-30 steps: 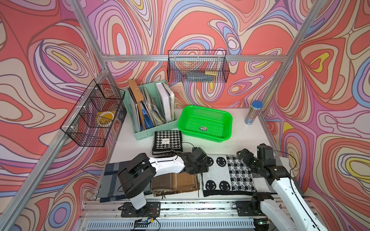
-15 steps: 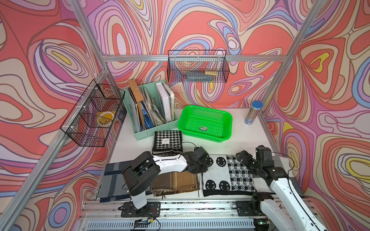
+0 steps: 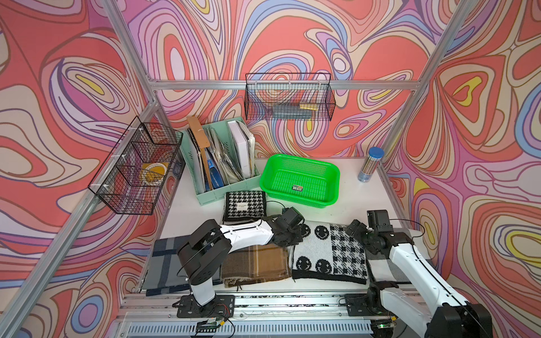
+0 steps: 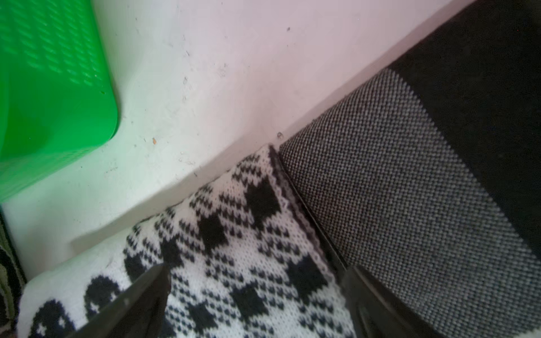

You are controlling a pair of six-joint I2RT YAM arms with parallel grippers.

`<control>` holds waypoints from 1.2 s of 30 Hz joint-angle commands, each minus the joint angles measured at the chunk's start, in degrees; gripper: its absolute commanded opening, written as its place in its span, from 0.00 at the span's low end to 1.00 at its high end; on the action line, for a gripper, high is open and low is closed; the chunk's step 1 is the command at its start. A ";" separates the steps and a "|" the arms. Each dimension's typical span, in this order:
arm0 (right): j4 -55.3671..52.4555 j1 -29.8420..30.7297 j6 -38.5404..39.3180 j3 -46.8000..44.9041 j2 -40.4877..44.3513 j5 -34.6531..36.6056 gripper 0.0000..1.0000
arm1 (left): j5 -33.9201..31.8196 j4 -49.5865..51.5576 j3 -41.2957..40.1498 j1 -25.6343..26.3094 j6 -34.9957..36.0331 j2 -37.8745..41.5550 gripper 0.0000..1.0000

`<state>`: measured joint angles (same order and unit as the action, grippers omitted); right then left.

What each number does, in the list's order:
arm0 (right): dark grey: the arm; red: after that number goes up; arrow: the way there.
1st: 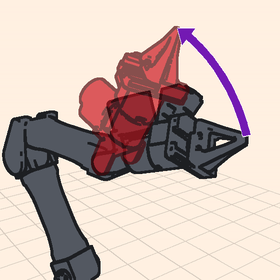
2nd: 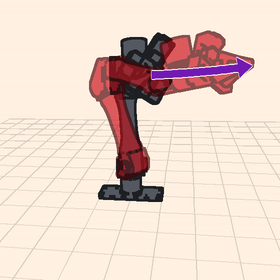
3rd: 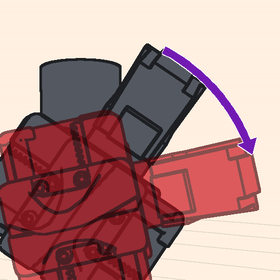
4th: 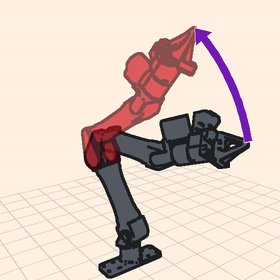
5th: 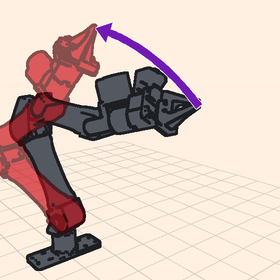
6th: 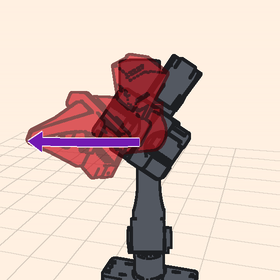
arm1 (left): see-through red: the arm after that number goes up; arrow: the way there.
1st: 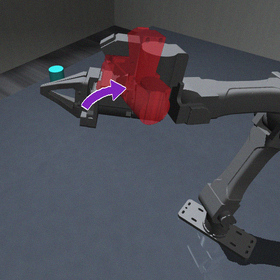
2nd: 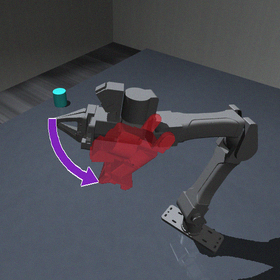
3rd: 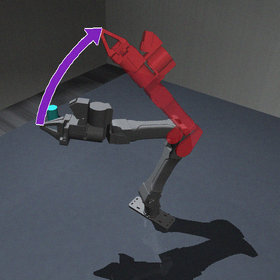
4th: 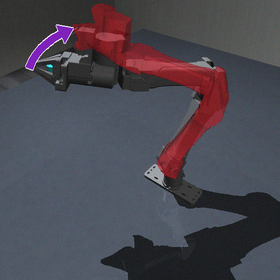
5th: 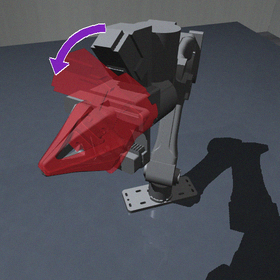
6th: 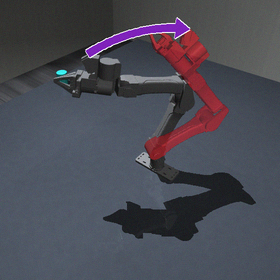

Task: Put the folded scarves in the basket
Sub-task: Pick up the scarf at the center of the board.

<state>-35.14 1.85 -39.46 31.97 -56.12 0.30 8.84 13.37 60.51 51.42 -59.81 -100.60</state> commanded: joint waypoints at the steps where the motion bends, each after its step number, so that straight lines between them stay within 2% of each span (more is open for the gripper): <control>1: 2.11 -0.18 1.16 2.28 0.36 3.57 0.95 | 0.15 1.33 -0.57 -1.27 1.60 2.07 0.00; 5: 3.83 -0.18 2.39 2.80 -1.79 2.24 0.95 | 0.53 3.57 -0.72 -2.27 2.60 2.37 0.00; 10: 8.78 -0.22 3.26 1.19 -4.79 -3.44 0.89 | 0.88 3.93 -0.02 -2.61 3.55 2.36 0.00; 21: 8.48 -0.19 3.85 1.26 -10.82 0.27 0.84 | 1.35 4.15 -0.06 -2.79 3.81 2.07 0.00; 27: 11.59 -0.18 2.98 0.62 -11.28 -4.69 0.84 | 2.31 3.88 0.09 -2.73 3.81 1.81 0.00; 36: 11.35 -0.19 -0.18 1.09 -17.71 -4.17 0.84 | 3.08 2.93 -0.21 -2.73 3.87 1.80 0.00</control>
<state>-23.86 1.85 -38.35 33.41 -72.40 -4.36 11.09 15.31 60.14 49.06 -56.97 -99.83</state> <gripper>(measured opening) 0.836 0.080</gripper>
